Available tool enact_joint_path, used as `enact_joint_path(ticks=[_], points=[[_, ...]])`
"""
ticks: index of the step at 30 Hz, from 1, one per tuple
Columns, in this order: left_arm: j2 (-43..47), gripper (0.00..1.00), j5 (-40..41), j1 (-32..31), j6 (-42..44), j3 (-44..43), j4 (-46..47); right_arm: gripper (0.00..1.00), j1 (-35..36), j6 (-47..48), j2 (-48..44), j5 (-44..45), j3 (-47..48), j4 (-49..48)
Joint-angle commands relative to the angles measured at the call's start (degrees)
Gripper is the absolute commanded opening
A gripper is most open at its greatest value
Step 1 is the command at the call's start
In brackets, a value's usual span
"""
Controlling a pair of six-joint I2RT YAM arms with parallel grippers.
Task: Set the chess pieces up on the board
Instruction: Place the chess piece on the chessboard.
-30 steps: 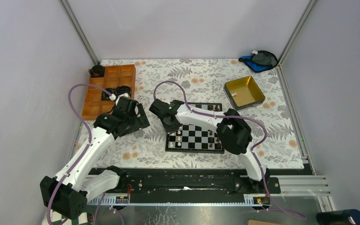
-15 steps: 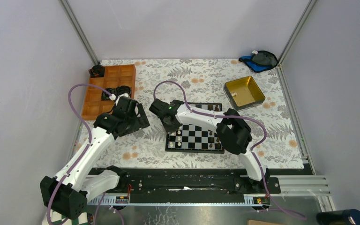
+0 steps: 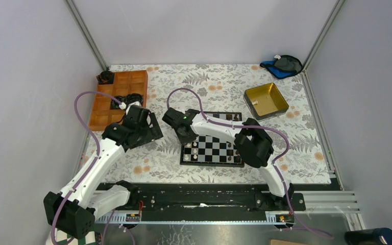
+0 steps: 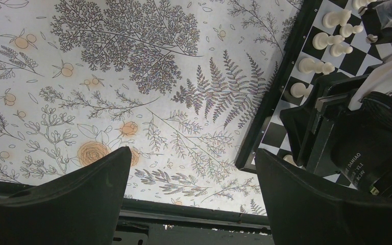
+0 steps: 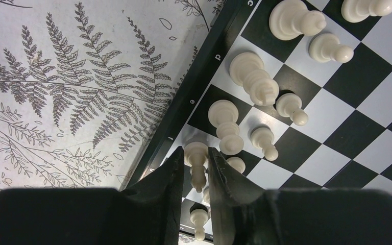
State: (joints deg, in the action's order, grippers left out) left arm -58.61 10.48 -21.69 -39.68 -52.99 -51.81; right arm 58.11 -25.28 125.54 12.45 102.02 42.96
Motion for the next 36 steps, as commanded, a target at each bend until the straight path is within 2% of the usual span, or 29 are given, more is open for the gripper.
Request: enact_joint_path(ticks=[1,36], points=[[-0.07,0.99,0.33,0.42,0.92,0.35,0.28,0.29,-0.53,0.76,0.12,1.15,1.17,0.15],[-0.17,0.99,0.15,0.51,1.01,0.43,0.4,0.31,-0.02,2.02,-2.5,2.25,2.38,0.1]])
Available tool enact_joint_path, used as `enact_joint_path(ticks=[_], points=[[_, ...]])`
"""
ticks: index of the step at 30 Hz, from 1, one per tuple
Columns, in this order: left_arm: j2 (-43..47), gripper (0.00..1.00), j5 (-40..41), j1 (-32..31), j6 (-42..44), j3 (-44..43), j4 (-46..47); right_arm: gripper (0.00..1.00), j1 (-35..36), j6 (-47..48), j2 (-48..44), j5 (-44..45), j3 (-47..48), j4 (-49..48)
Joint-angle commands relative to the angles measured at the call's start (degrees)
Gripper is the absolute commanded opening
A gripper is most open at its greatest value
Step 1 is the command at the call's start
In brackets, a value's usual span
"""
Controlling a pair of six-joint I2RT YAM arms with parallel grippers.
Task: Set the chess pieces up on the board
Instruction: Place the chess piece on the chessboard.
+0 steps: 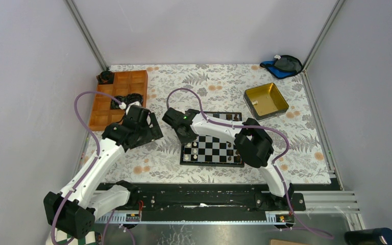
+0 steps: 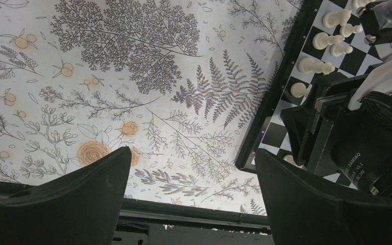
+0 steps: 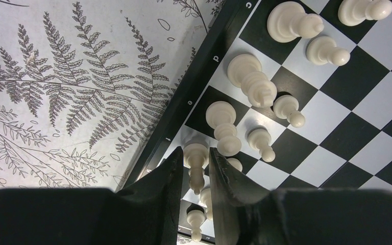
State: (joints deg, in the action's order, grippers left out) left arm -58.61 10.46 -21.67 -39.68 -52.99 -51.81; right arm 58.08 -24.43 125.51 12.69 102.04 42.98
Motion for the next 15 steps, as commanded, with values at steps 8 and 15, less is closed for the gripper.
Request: enact_joint_path(ticks=[8,15], points=[[-0.18,0.99,0.1,0.52,1.01,0.52,0.46,0.36,0.36,1.7,-2.47,2.18,2.97,0.13],[0.02,0.99,0.02,0.51,0.92,0.61,0.57,0.36,0.75,1.84,-3.01,3.51,3.84,1.21]])
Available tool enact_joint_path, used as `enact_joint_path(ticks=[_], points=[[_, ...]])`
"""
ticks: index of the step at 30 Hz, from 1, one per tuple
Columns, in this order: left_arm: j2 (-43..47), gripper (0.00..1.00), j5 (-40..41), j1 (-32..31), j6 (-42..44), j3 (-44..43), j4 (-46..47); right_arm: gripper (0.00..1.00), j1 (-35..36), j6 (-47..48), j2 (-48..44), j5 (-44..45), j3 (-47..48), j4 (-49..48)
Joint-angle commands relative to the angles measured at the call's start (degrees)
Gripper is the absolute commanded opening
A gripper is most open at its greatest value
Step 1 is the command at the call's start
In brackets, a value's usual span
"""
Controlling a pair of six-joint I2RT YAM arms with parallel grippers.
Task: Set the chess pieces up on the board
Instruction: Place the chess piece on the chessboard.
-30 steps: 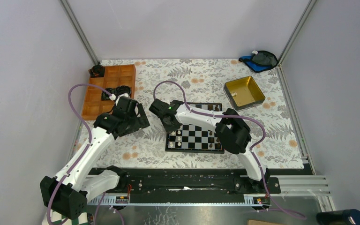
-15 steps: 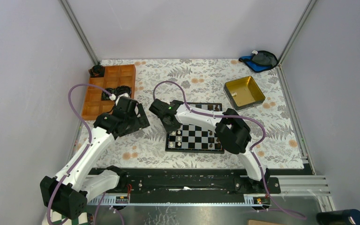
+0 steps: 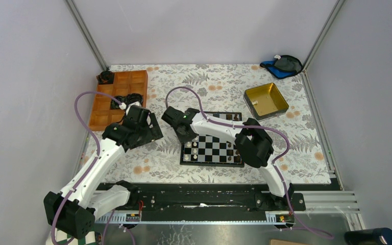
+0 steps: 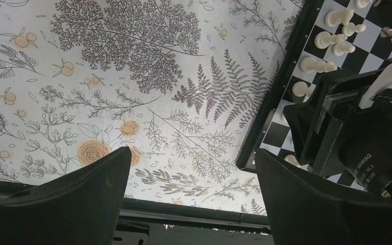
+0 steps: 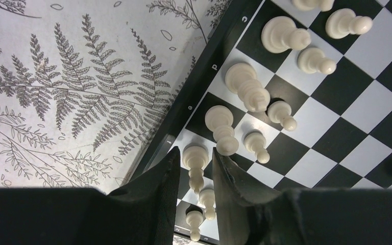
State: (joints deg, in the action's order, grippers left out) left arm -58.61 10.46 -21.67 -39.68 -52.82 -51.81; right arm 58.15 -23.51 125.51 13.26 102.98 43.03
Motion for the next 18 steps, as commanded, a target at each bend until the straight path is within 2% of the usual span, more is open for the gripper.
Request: enact_joint_path(ticks=[1,13,18], points=[[0.01,0.99,-0.04,0.57,0.86,0.43,0.57,0.36,0.66,0.92,-3.24,3.05,2.99,1.54],[0.33,0.99,-0.09,0.58,-0.2,0.88,2.09,0.36,1.46,0.6,-11.07,6.74,4.29,5.06],[-0.14,0.99,0.06,0.59,-0.18,0.84,3.0,0.36,0.28,-0.12,-15.4,12.37,5.31,7.98]])
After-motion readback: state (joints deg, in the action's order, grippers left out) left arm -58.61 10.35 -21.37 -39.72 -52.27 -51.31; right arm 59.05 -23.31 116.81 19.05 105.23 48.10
